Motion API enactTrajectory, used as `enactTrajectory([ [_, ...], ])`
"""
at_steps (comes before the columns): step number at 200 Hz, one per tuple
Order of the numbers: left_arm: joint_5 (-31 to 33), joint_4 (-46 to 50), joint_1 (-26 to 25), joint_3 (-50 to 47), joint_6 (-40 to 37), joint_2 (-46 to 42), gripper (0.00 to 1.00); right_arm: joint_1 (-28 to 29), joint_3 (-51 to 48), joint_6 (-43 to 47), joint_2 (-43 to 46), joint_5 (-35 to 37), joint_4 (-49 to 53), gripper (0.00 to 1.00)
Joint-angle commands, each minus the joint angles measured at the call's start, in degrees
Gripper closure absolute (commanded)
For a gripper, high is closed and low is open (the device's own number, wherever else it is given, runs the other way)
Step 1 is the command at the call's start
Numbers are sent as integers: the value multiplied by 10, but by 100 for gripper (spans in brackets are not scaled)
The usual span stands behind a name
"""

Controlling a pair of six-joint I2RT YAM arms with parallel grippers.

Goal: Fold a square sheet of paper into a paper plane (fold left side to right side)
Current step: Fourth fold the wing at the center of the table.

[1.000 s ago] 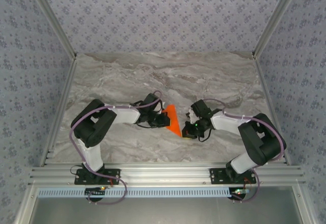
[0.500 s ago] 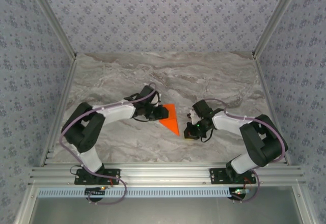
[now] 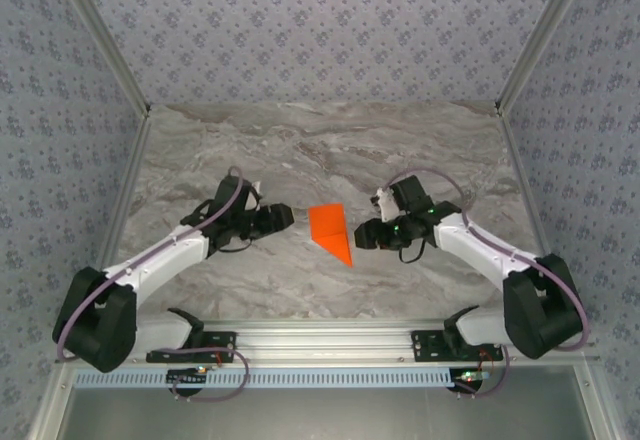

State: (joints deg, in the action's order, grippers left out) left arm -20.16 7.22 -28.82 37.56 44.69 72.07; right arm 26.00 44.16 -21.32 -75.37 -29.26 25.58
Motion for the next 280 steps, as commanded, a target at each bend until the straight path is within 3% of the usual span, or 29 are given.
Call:
enactTrajectory([
  [1, -37, -96, 1, -39, 64, 18, 34, -18, 13, 31, -4, -5, -1, 43],
  [30, -53, -135, -3, -47, 76, 58, 34, -11, 13, 39, -65, -65, -87, 45],
  [120, -49, -149, -25, -24, 77, 113, 33, 4, 51, 50, -199, -90, -170, 53],
  [183, -47, -135, -28, -9, 69, 121, 32, 7, 62, 50, -232, -100, -172, 71],
  [221, -50, -129, -32, 4, 68, 134, 32, 6, 66, 63, -237, -78, -160, 97],
  [280, -56, -135, -56, 40, 82, 169, 32, -6, 52, 54, -235, -58, -163, 100],
])
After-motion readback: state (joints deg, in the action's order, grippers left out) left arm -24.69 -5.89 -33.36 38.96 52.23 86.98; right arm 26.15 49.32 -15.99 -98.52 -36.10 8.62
